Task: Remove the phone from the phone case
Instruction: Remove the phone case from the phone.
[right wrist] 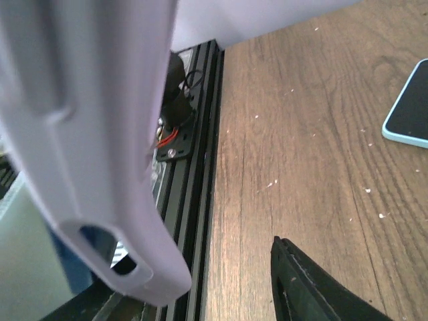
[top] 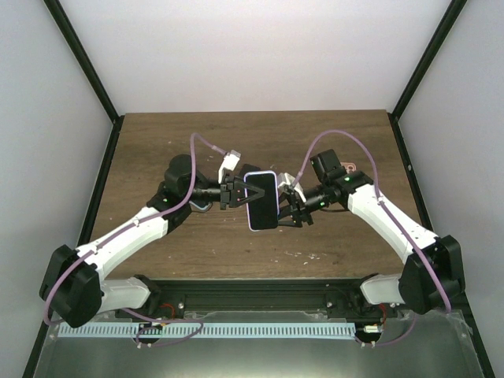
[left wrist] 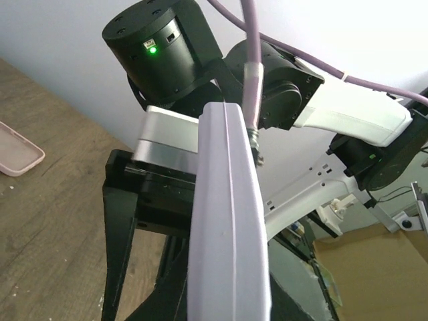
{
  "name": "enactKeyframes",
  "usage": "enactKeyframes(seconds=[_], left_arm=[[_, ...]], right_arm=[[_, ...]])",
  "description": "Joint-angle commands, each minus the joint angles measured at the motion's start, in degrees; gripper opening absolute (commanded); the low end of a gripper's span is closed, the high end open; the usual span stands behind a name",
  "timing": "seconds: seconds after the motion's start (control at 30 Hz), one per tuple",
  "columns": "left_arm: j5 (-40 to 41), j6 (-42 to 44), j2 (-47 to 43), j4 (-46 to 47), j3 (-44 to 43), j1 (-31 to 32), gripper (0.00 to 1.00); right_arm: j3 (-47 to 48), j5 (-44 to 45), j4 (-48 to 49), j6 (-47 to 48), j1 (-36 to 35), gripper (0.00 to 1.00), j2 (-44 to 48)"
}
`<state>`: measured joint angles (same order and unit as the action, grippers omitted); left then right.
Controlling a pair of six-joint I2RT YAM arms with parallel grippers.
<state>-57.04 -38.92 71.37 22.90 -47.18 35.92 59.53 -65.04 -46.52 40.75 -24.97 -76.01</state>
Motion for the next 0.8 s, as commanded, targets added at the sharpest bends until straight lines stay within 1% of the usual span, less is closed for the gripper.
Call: enactKeyframes(seconds=[0.0, 0.13, 0.23, 0.33, 0.53, 0.57, 0.6, 0.63, 0.7, 0.77], left_arm=[[-11.54, -0.40, 0.23, -9.40, -0.41, 5.52, 0.00], [-10.21, 2.47, 0.74, -13.17, -0.61, 5.88, 0.00], [-9.41, 5.61, 1.73, -17.19, -1.04, 5.92, 0.00], [-8.74, 7.66, 2.92, -19.68, -1.07, 6.00, 0.00], [-8.35, 9.37, 5.47, -20.61, -0.06, 6.08, 0.00], [-7.85, 9.43, 5.83, -20.75, -0.02, 6.01, 0.00], [-6.80, 9.39, 6.07, -21.05, -0.13, 6.00, 0.00], [-4.92, 9.39, 6.30, -21.20, -0.32, 6.08, 0.00], [-1.56, 9.08, 6.76, -20.98, -0.95, 5.99, 0.00], [3.24, 8.43, 7.24, -20.46, -1.94, 5.64, 0.02]], right_arm=[[5.82, -3.24, 23.69, -15.16, 2.09, 0.49, 0.43], [5.70, -5.42, 28.45, -23.31, 3.15, 0.56, 2.00], [5.97, -7.85, 30.83, -27.33, 4.03, 0.61, 2.70], [6.91, -10.58, 30.96, -29.05, 4.17, 0.65, 2.89], [6.77, -14.79, 29.72, -27.81, 4.18, 0.67, 4.11], [6.64, -15.51, 29.24, -27.23, 4.20, 0.66, 4.35], [6.32, -16.06, 28.99, -26.99, 4.16, 0.62, 4.69], [6.00, -16.35, 28.86, -27.15, 4.17, 0.56, 4.91], [4.94, -16.79, 28.39, -27.62, 4.18, 0.41, 5.45], [3.48, -17.17, 27.11, -28.21, 4.22, 0.22, 5.85]])
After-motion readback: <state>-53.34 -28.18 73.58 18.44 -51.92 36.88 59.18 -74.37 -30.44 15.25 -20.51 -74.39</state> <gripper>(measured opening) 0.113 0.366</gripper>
